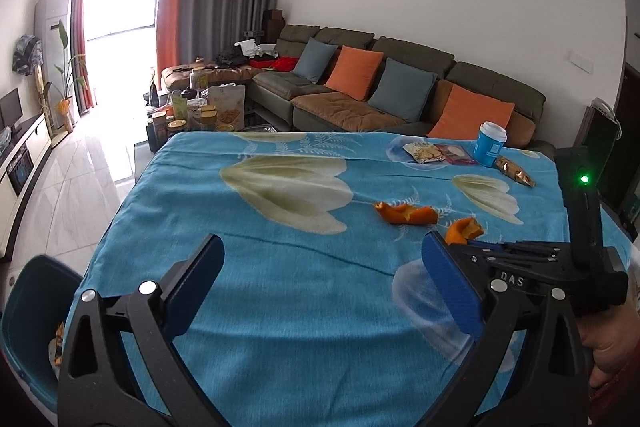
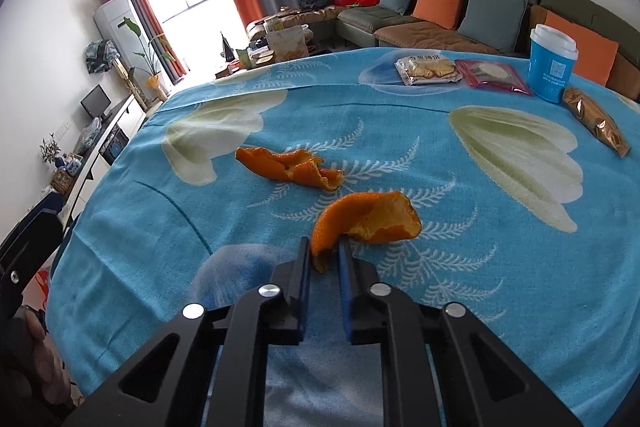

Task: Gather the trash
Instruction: 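Grasp an orange peel with right tool while left tool grasps another peel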

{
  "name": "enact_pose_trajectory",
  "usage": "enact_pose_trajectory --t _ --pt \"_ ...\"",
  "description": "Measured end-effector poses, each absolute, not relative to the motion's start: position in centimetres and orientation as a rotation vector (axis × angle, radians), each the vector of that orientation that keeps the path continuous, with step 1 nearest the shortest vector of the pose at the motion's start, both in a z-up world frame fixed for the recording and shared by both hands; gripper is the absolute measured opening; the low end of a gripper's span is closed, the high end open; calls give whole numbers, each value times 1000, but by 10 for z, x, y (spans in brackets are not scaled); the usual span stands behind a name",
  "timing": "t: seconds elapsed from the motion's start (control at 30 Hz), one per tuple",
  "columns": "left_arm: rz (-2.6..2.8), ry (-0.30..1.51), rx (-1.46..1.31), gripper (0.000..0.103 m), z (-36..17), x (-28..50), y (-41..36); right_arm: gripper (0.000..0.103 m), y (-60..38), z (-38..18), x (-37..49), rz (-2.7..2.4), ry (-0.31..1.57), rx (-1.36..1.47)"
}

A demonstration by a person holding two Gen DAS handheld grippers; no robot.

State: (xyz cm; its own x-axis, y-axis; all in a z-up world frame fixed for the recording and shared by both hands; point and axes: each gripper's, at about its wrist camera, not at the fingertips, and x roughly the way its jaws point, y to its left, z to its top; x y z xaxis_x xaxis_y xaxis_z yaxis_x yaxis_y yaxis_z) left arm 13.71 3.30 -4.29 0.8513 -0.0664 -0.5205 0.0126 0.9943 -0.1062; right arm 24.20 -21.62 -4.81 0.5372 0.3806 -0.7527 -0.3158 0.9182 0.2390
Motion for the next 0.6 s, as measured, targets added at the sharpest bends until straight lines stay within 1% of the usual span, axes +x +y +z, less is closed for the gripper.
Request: enact_pose_trajectory --t 0.07,0.27,0.6 --pt "-54 551 -94 97 -42 145 30 7 -219 -47 242 426 907 89" --pt "-99 556 -73 97 -39 172 15 6 -232 -42 241 426 879 118" --pt "-178 677 -72 97 -58 229 -18 6 -263 -31 242 399 834 164"
